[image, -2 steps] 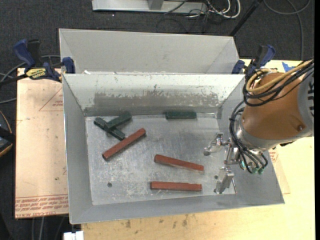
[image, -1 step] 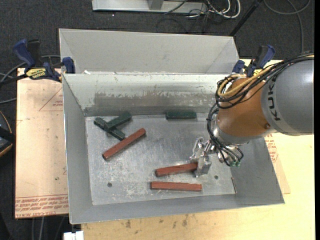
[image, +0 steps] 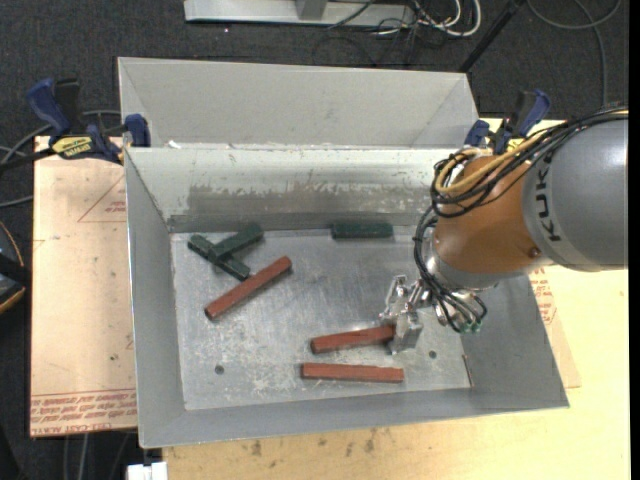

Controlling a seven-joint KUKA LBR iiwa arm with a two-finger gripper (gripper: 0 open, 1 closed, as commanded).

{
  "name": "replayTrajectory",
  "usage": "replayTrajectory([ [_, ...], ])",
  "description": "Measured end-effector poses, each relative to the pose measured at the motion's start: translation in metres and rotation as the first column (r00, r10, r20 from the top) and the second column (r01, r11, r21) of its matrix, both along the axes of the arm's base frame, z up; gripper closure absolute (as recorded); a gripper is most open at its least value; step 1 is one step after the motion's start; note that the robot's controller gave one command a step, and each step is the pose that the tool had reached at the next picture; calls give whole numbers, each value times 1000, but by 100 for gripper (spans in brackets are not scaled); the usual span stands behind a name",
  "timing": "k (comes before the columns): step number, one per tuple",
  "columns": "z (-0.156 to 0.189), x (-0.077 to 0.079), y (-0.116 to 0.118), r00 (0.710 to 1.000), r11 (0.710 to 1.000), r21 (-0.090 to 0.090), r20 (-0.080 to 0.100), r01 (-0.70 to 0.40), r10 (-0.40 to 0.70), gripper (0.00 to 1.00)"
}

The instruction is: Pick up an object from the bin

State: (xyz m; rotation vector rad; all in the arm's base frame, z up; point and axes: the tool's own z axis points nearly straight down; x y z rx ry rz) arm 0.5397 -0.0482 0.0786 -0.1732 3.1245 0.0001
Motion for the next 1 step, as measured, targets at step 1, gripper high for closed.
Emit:
replayTrajectory([
  [1,130,22,5,996,996,0,-9,-92,92,100],
])
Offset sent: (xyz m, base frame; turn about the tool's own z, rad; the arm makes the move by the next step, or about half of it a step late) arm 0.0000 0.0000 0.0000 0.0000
